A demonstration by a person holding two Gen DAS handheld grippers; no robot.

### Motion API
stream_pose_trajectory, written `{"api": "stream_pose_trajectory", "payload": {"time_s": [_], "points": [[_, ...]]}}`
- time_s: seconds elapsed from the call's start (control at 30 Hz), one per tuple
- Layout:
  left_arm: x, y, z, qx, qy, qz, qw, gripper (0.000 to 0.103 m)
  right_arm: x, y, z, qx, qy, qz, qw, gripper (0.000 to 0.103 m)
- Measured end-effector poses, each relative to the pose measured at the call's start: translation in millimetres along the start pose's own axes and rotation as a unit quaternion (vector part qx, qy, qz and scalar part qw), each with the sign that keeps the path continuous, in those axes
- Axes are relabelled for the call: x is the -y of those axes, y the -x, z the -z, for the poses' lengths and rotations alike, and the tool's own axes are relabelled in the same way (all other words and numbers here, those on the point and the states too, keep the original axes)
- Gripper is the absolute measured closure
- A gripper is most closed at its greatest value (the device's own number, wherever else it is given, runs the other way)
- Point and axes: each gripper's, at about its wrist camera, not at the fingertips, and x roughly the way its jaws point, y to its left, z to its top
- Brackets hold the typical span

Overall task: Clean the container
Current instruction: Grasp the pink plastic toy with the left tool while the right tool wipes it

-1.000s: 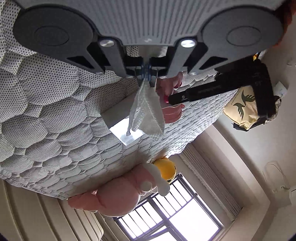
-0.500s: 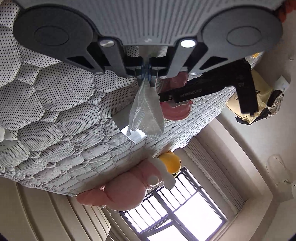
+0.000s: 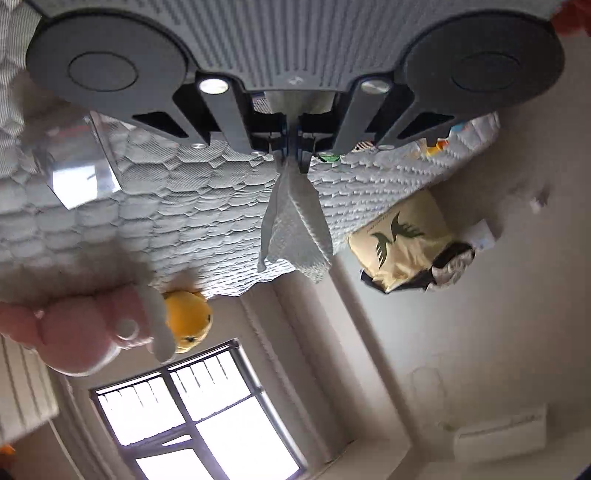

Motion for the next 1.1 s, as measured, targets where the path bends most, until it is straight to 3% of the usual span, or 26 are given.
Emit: {"api": "stream_pose_trajectory", "payload": {"time_s": [0.1, 0.27, 0.67, 0.7, 0.73, 0.93, 1.1], "points": [[3, -2, 3, 0.005, -0.014, -0.001, 0.9999, 0.044, -11, -45, 2, -0.054, 0.060, 0.054, 0.995, 0.097], [0, -7, 8, 0.005, -0.002, 0.014, 0.9999, 0.044, 16, -53, 26, -0.104, 0.051, 0.115, 0.987, 0.098], [-6, -13, 7, -0.006, 0.021, 0.024, 0.9995, 0.044, 31, 6, 28, -0.080, 0.031, 0.139, 0.987, 0.098], [-8, -13, 6, -0.006, 0.026, 0.025, 0.9993, 0.044, 27, 3, 29, -0.084, 0.022, 0.112, 0.990, 0.098], [-12, -12, 5, -0.005, 0.032, 0.022, 0.9993, 0.044, 23, -1, 31, -0.089, 0.014, 0.083, 0.993, 0.098], [-27, 0, -1, 0.007, 0.043, -0.023, 0.9988, 0.044, 31, 1, 34, -0.084, -0.005, 0.091, 0.992, 0.098], [-43, 3, -4, 0.013, 0.058, -0.051, 0.9969, 0.037, 39, 2, 36, -0.081, -0.020, 0.099, 0.992, 0.098]]}}
